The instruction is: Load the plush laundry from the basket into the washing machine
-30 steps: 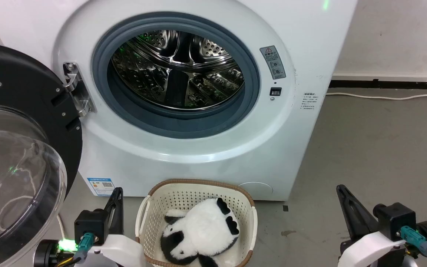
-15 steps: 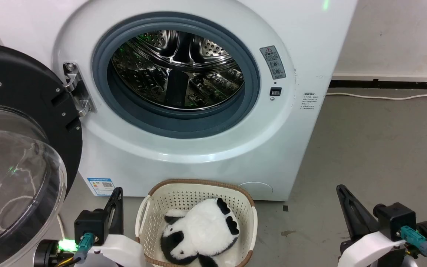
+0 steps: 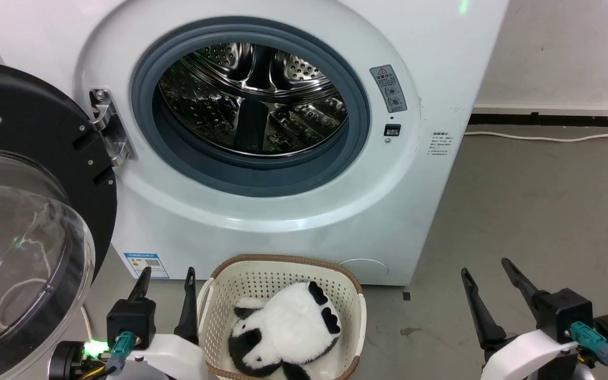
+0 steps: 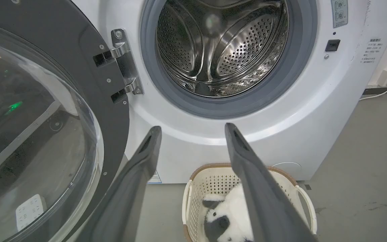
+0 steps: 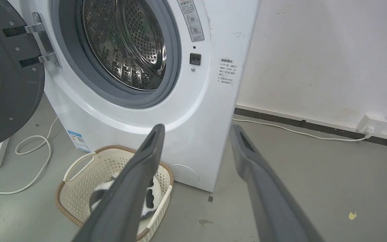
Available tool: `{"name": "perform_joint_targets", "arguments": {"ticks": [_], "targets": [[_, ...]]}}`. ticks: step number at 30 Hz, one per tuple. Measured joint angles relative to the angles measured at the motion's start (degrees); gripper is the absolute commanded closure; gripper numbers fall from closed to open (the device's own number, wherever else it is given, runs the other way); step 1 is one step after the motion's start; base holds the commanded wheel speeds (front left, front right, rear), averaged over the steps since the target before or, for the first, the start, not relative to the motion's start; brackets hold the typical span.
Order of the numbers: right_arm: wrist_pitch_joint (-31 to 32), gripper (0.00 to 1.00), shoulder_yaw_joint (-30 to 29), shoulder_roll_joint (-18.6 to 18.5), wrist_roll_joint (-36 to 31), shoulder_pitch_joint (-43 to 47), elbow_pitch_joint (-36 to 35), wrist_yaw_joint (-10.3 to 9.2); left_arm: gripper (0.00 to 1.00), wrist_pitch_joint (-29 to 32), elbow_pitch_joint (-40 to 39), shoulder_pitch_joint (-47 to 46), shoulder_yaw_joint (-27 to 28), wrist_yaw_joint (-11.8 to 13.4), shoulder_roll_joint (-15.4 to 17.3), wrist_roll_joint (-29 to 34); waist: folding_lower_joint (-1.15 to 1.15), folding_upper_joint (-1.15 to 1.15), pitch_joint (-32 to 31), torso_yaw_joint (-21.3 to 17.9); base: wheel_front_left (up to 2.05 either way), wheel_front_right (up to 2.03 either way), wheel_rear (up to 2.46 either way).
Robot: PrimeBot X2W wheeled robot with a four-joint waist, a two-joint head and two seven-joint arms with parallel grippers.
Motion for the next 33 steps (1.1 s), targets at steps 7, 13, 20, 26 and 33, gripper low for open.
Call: {"name": "perform_joint_targets", "arguments": {"ticks": [7, 13, 20, 26, 33], "targets": [[-0.6, 0.00, -0.4, 0.0, 0.3, 0.0, 0.0, 0.00, 0.00, -0.6, 0.0, 0.0, -0.6, 0.0, 0.0, 0.0, 0.00, 0.00, 0.5, -0.2, 0.00, 0.00, 0.00], [-1.6, 0.00, -0.8, 0.0, 1.3, 0.0, -0.2, 0.00, 0.00, -1.6, 0.0, 0.0, -0.9, 0.0, 0.1, -0.1, 0.00, 0.00, 2.1, -1.1, 0.00, 0.00, 0.00], [-2.3, 0.00, -1.1, 0.0, 2.2, 0.0, -0.6, 0.00, 0.00, -2.5, 0.5, -0.1, -1.0, -0.3, 0.4, -0.1, 0.00, 0.00, 4.8, -2.3, 0.00, 0.00, 0.00], [-3.2, 0.00, -1.2, 0.0, 3.3, -0.4, -0.9, 0.00, 0.00, -3.2, 2.3, -1.6, -1.3, -0.8, 1.7, -0.1, 0.01, 0.00, 7.3, -3.5, 0.00, 0.00, 0.00], [-4.1, 0.00, -0.9, 0.0, 4.2, -1.2, -1.5, 0.00, 0.00, -3.9, 5.1, -3.5, -2.1, -1.5, 2.8, 0.0, 0.01, 0.00, 10.0, -5.0, 0.00, 0.00, 0.00]]}}
